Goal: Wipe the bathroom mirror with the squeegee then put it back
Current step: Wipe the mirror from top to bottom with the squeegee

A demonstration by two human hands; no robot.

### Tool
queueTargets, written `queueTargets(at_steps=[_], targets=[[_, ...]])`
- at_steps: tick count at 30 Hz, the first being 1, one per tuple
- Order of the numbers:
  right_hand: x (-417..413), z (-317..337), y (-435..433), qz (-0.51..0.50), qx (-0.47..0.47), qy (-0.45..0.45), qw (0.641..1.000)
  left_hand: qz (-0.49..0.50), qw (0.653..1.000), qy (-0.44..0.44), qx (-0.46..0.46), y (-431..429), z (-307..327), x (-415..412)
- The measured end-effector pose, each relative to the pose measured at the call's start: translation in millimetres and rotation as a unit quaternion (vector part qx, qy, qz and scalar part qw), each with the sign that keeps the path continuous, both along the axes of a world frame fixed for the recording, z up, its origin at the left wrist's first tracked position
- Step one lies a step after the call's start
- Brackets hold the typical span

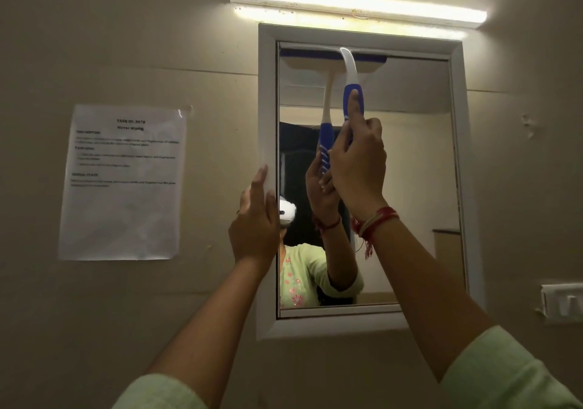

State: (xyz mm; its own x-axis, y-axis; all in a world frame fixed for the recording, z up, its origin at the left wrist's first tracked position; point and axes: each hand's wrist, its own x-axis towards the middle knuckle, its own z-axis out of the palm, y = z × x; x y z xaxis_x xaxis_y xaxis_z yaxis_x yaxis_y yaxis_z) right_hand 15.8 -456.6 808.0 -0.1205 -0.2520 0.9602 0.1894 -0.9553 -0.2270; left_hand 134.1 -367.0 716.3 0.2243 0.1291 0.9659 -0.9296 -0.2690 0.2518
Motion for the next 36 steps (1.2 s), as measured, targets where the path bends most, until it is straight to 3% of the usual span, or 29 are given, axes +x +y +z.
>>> queueTargets(at_steps=[17,36], targets=[[-22.7,7.9,5.3,-0.039,0.007,0.028,0.999,0.01,1.0,-0.014,0.003,0.1,-0.6,-0.6],[-31.9,-49.5,4.3,-0.059,-0.016,0.07,0.996,-0.001,1.0,-0.018,-0.004,0.5,0.5,1.7]])
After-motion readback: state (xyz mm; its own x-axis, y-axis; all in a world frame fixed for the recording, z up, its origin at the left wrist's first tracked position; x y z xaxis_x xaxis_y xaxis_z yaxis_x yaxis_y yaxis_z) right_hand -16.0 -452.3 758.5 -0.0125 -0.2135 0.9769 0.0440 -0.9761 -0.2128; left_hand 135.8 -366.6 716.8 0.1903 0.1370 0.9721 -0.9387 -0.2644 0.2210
